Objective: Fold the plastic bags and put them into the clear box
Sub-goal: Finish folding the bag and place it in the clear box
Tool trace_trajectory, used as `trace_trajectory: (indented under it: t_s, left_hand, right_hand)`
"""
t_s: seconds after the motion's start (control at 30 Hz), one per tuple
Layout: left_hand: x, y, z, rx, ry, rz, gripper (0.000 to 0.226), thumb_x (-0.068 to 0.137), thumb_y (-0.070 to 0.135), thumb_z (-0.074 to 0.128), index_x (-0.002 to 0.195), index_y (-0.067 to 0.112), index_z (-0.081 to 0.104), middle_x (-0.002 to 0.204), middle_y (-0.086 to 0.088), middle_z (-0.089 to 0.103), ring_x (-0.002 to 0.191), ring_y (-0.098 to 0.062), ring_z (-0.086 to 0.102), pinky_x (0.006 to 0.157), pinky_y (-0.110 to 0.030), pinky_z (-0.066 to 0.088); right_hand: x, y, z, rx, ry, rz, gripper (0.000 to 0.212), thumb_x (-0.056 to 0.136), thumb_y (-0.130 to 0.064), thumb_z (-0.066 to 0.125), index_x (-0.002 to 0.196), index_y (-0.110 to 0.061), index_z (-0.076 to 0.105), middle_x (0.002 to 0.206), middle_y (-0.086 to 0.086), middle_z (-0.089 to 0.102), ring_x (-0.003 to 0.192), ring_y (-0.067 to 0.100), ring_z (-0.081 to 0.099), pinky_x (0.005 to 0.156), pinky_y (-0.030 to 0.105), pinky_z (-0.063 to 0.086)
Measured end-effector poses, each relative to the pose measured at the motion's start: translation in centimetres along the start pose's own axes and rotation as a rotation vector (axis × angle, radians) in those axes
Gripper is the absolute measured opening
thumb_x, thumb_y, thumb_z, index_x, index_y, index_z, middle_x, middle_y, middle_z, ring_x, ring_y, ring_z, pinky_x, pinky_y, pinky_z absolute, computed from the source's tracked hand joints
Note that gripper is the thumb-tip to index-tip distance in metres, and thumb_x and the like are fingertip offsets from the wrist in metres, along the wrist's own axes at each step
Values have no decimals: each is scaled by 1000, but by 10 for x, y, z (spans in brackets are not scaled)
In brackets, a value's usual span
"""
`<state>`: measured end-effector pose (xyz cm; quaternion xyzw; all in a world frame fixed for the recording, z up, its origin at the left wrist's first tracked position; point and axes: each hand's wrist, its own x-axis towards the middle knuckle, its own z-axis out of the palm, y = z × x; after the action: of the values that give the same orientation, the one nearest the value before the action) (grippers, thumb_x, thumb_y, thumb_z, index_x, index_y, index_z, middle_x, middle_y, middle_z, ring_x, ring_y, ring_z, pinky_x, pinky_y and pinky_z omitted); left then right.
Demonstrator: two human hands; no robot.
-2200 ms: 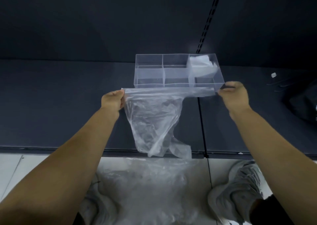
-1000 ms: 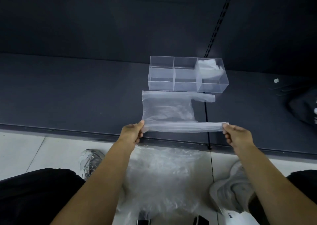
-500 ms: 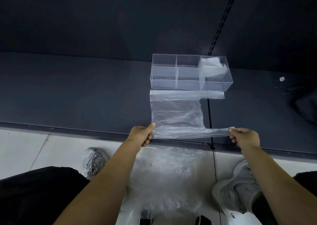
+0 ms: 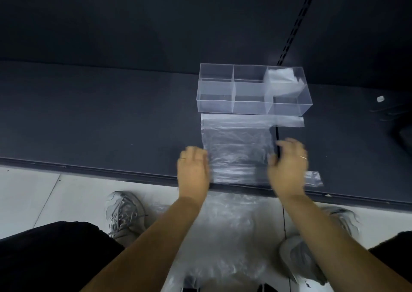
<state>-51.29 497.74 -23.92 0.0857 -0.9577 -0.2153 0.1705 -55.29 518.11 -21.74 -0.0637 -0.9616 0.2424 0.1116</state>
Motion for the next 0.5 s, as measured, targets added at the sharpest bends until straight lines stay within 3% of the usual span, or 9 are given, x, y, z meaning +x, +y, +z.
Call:
trace_trajectory:
  t_s: [0.07,0.13,0.23,0.3,0.43,0.5]
  left_hand:
    - [-19,2,16,52,-85,309,25,77,-2,65,100,4,71,107,-17,66,98,-35,64,86,-44,52]
    - [-36,-5,24,131,-206,428,35,88,15,61,120,2,65,128,-17,60,121,-33,56,100,-48,46]
    - [-48,-15,24,320,-390,388,61,95,48,31,140,9,46,148,-10,41,138,-30,35,110,-49,35]
    - [-49,-17,23,379,-454,353,67,92,55,27,144,14,39,151,-6,36,140,-35,31,110,-52,34]
    - [-56,-11,16,420,-514,295,68,91,61,24,147,22,34,154,-1,31,140,-40,27,109,-55,33]
    - [-56,-7,10,332,-487,223,67,93,60,25,145,21,40,152,0,36,139,-37,31,110,-55,31]
  right_hand:
    - [-9,-35,24,108,-209,-236,39,91,-5,55,129,-3,56,140,16,47,131,32,41,114,40,29]
    - [-12,-59,48,136,-386,-366,44,99,-16,46,142,-9,43,153,9,34,142,25,27,119,35,13]
    - [-8,-57,82,-90,-506,-410,56,102,-43,30,152,-23,20,162,0,8,149,16,1,119,37,-5]
    - [0,-39,90,-265,-503,-363,64,98,-55,19,154,-27,6,162,-2,-4,148,16,-9,119,41,-11]
    - [23,-6,85,-385,-415,-171,70,95,-59,9,154,-24,1,162,3,-5,148,21,-9,117,45,-11]
    - [32,0,79,-409,-408,-93,70,95,-58,11,154,-21,2,162,5,-4,148,22,-8,118,46,-11]
